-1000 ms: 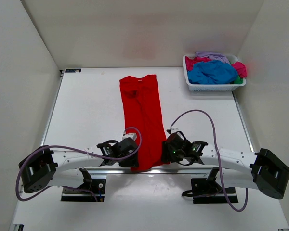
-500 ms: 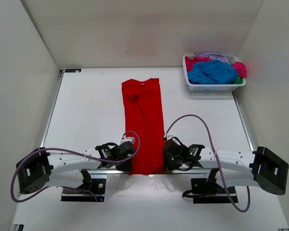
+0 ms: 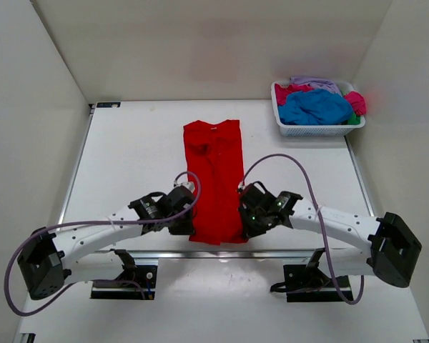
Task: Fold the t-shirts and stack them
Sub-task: Fold the folded rectangular tshirt in 1/3 of the way
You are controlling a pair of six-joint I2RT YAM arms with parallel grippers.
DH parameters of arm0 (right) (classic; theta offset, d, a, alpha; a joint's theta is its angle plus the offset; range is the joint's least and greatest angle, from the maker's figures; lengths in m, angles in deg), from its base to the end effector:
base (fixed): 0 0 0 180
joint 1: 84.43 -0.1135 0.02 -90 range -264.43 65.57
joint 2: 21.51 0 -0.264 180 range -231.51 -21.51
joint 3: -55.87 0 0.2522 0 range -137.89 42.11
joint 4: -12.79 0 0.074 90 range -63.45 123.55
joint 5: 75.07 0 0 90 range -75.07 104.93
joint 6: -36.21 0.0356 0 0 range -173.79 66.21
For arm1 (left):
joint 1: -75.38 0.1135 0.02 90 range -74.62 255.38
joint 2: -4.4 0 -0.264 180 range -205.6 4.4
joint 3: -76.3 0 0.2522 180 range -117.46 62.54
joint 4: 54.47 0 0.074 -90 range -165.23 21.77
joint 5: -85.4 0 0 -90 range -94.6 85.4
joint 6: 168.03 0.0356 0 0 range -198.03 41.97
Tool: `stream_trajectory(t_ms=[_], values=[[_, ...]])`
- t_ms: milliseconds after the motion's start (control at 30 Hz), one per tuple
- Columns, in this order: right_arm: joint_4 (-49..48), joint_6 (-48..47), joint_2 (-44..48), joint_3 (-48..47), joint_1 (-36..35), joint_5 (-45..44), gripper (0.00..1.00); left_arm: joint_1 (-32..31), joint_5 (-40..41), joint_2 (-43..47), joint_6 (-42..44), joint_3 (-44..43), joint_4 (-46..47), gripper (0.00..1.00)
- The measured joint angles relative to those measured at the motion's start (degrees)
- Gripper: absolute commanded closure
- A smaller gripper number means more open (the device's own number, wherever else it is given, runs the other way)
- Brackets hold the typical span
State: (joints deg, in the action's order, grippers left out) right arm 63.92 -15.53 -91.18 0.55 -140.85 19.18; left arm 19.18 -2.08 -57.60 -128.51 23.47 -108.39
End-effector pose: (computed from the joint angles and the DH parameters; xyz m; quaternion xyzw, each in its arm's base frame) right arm 0.1184 0.1831 0.1989 -0.1619 0.9630 0.1806 0.1172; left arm 0.1096 -0.1609 0.2087 0.0434 0.9714 -0.1738 0.1560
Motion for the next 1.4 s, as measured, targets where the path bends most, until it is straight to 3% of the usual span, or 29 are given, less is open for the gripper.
stream_trajectory(t_ms=[300, 533, 900, 1400], values=[[3.8, -15.1, -9.0, -13.9, 13.2, 4.3, 1.0, 15.0, -2.9, -8.1, 9.7, -9.8, -0.8, 1.0], [3.5, -23.7, -16.0, -22.9, 20.0, 6.9, 1.0, 22.9, -5.9, -15.7, 16.1, -17.0, 0.2, 1.0], [2.7, -28.3, -25.2, -30.0, 24.2, 9.2, 1.0, 27.8, -8.7, -27.0, 20.6, -22.3, 2.8, 1.0], [0.4, -30.0, -31.6, -34.1, 27.7, 11.4, 0.99, 31.8, -10.9, -34.1, 22.2, -25.5, 6.8, 1.0]])
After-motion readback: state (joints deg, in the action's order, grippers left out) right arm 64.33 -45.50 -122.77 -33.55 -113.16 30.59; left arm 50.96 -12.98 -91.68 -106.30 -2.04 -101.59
